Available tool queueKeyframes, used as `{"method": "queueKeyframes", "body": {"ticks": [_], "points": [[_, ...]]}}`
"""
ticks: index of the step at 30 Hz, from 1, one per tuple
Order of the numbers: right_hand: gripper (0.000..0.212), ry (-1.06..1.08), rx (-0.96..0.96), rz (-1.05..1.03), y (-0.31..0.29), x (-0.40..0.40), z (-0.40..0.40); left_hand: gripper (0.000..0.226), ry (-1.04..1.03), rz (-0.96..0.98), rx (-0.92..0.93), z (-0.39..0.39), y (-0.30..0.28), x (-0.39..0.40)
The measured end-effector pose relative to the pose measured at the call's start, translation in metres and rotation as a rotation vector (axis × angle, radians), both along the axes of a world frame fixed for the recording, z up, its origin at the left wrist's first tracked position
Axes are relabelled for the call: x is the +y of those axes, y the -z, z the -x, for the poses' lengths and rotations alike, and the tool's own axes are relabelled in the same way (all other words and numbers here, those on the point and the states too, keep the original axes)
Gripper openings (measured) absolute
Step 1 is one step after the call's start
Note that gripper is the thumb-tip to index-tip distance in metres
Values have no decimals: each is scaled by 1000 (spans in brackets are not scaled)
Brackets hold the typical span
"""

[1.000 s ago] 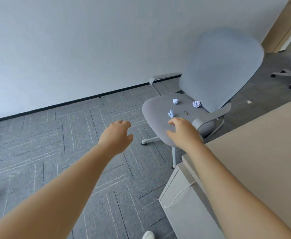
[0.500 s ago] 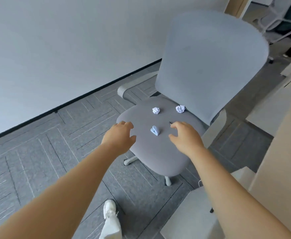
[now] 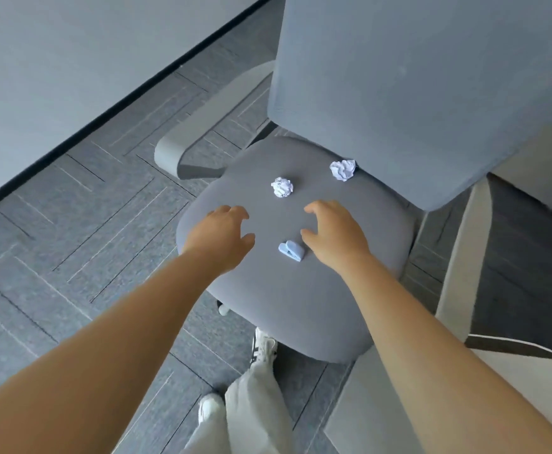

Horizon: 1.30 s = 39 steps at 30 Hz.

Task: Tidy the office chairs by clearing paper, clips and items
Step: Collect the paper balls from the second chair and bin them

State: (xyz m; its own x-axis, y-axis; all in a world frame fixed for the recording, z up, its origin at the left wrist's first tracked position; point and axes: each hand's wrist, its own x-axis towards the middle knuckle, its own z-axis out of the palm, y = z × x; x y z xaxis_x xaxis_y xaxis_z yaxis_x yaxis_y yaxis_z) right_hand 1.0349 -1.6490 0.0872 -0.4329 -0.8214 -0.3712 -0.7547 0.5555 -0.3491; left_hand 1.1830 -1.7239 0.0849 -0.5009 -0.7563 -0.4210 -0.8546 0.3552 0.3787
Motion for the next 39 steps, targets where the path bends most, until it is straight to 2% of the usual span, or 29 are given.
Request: {"method": "queueKeyframes", "body": {"ticks": [4,8,13,15,19,26,30,35,39], "points": [[39,-4,3,-17,61,-56,22,42,-25,-45,-16,19,61,-45],[47,-47,-12,-5,127,-102,43,40,-66,-72,-20,41,113,-82],[54,-63,-21,4,186,-140,60,41,-99,-91,-48,65,157,-114],[50,-70,-62,-4,200,-148,66,40,-101,-95,-44,72,170,-123],[35,-24,-129,32,208,-149,78,39,-98,-95,-16,91,180,-134],[34,248,-64,77,186,-94,138,42,-10,-123,55,148,178,-117],[34,387,-21,72,180,-60,175,49,128,-115,38,197,183,-103],[38,461,-17,84,187,-36,202,60,317,-7,68,261,200,-96],[39,497,-28,110,197,-31,212,56,402,88,65,295,216,-93]]}}
